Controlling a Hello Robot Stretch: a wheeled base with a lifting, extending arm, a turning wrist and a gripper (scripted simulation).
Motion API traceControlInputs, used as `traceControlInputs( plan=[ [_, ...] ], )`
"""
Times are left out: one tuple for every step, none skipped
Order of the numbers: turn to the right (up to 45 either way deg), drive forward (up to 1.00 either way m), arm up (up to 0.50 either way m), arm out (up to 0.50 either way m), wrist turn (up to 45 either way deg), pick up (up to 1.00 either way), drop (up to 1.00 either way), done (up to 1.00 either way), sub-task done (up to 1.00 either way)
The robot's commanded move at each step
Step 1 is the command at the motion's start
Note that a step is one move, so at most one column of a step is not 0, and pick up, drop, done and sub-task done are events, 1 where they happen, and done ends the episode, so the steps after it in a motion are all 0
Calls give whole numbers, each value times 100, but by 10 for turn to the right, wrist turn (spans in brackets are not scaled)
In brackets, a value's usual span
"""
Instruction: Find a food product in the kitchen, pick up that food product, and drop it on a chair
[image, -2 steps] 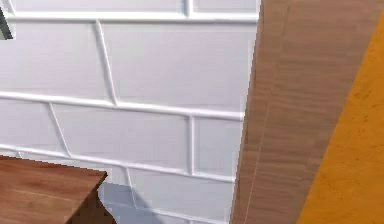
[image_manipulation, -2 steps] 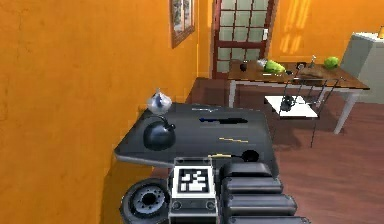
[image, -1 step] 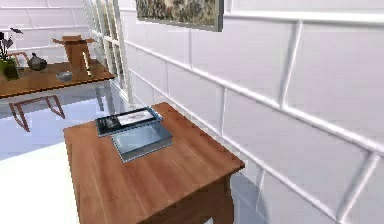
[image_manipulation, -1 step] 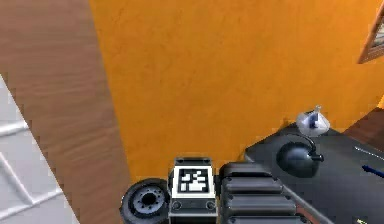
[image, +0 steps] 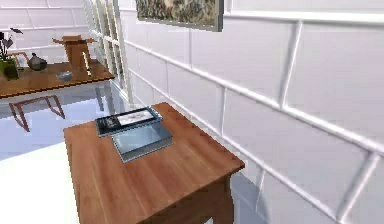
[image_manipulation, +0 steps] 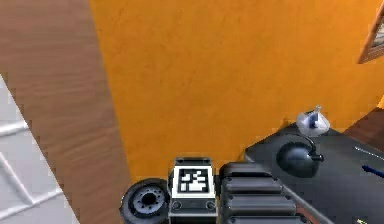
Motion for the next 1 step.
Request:
traceControlInputs(
  plan=[
    [-450,0,0,0,0,0,0,0,0]
  ],
)
